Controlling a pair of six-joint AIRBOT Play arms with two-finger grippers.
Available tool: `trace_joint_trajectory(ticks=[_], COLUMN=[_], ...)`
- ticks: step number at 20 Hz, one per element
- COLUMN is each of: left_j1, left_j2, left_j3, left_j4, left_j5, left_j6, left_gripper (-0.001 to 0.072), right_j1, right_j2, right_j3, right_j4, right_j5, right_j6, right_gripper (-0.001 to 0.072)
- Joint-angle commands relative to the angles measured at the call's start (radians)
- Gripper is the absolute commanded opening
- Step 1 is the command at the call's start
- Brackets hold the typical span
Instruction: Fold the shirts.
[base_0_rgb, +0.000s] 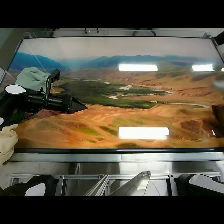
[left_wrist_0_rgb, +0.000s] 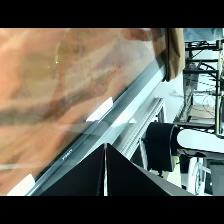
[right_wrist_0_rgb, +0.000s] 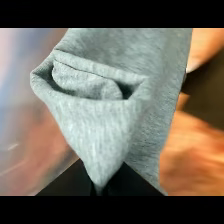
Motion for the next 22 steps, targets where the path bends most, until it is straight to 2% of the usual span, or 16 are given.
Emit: trace_joint_trajectory(ticks=[1, 6, 11, 12, 13, 14, 17, 19, 20, 21, 22], left_j1=[0.0, 0.0, 0.0, 0.0, 0.0, 0.0, 0.0, 0.0, 0.0, 0.0, 0.0], left_j2=[-0.002, -0.002, -0.002, -0.002, -0.002, -0.002, -0.002, 0.003, 0.014, 0.031, 0.056], left_j3=[0.0, 0.0, 0.0, 0.0, 0.0, 0.0, 0.0, 0.005, 0.021, 0.047, 0.082], left_j4=[0.003, 0.003, 0.002, 0.002, 0.002, 0.002, 0.001, -0.008, -0.008, -0.005, -0.003], left_j5=[0.001, 0.001, 0.005, 0.005, 0.005, 0.005, 0.0, 0.0, 0.0, 0.0, -0.005], left_j6=[0.0, -0.001, -0.001, -0.001, -0.001, -0.001, -0.001, 0.005, 0.022, 0.027, 0.027], left_gripper=[0.0016, 0.0016, 0.0016, 0.0016, 0.0016, 0.0016, 0.0016, 0.0006, 0.0005, 0.0005, 0.0006], right_j1=[-0.156, -0.26, -0.264, -0.264, -0.264, -0.264, -0.236, -0.185, -0.147, -0.097, -0.039], right_j2=[0.016, -0.015, -0.057, -0.056, -0.054, -0.054, -0.054, -0.054, -0.052, -0.045, -0.031], right_j3=[-0.053, -0.233, -0.246, -0.245, -0.245, -0.24, -0.211, -0.166, -0.139, -0.116, -0.1], right_j4=[-0.462, -0.505, -0.557, -0.557, -0.557, -0.556, -0.541, -0.454, -0.392, -0.319, -0.243], right_j5=[0.188, 0.092, 0.074, 0.076, 0.087, 0.098, 0.17, 0.23, 0.248, 0.255, 0.24], right_j6=[0.07, 0.006, -0.095, -0.109, -0.111, -0.113, -0.113, -0.112, -0.113, -0.113, -0.117], right_gripper=[0.0013, 0.0013, 0.0024, 0.0179, 0.0587, 0.0703, 0.0703, 0.0701, 0.0538, 0.0119, 0.0018])
